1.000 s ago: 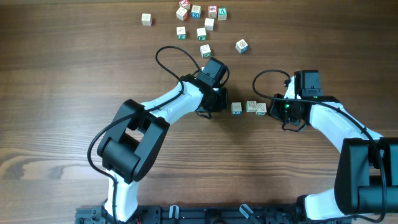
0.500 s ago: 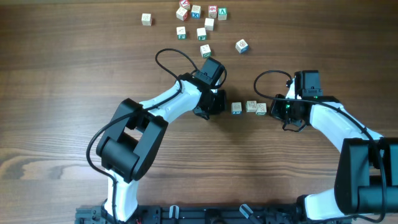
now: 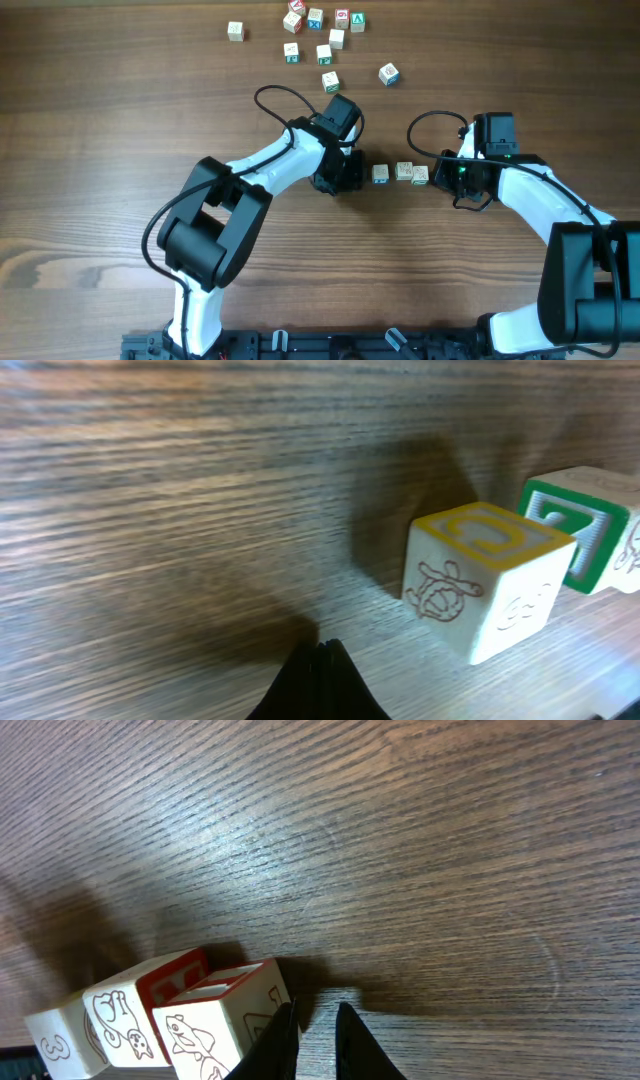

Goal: Form a horizontal line

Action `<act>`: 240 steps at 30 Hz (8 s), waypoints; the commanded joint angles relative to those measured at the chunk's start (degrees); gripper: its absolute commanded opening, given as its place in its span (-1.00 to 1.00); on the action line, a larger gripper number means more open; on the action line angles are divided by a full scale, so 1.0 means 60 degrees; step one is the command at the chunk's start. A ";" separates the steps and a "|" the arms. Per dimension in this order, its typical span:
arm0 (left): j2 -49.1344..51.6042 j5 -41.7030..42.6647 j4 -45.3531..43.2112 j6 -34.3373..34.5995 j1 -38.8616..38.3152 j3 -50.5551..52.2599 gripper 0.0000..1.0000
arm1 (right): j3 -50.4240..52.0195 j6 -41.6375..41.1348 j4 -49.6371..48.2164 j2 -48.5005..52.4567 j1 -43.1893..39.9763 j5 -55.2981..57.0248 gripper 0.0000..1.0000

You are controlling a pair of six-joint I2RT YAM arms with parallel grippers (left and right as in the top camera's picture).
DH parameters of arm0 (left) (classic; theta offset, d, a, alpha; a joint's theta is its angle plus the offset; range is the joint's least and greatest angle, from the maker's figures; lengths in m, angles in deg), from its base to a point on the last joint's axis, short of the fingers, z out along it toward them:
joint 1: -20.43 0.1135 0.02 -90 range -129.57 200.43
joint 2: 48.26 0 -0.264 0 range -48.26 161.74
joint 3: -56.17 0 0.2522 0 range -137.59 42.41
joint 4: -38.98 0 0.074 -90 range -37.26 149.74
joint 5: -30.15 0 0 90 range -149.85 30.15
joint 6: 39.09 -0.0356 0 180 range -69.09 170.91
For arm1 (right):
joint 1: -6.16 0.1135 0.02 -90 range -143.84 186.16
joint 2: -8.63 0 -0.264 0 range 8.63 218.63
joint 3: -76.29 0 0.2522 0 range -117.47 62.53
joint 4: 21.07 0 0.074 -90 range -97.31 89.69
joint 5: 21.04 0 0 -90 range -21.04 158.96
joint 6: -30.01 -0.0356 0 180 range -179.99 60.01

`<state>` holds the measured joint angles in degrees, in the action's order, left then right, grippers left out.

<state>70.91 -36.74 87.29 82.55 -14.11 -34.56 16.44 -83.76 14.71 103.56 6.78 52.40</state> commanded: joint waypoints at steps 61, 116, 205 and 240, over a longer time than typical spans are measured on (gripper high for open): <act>0.0448 0.0295 -0.2189 0.1169 -0.0350 -0.0015 -0.92 | 0.0135 -0.0036 -0.0095 0.0091 0.0029 -0.0499 -0.60; 0.0448 -0.1457 -0.1563 0.2102 -0.0688 -0.0015 -0.92 | 0.0131 0.0080 0.0262 0.0087 0.0029 0.0769 -0.49; 0.0441 -0.2586 0.1089 0.5085 0.1876 -0.0015 -0.92 | -0.5756 0.1701 0.3683 0.3457 0.2171 0.1555 -0.91; 0.0441 -0.2634 0.1144 0.5053 0.1876 -0.0015 -0.92 | -0.6266 0.1712 0.4346 0.4022 0.2171 0.1563 -0.91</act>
<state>70.67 -46.75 92.67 112.15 -3.49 -36.75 -19.43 -74.60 40.50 126.84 19.75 60.92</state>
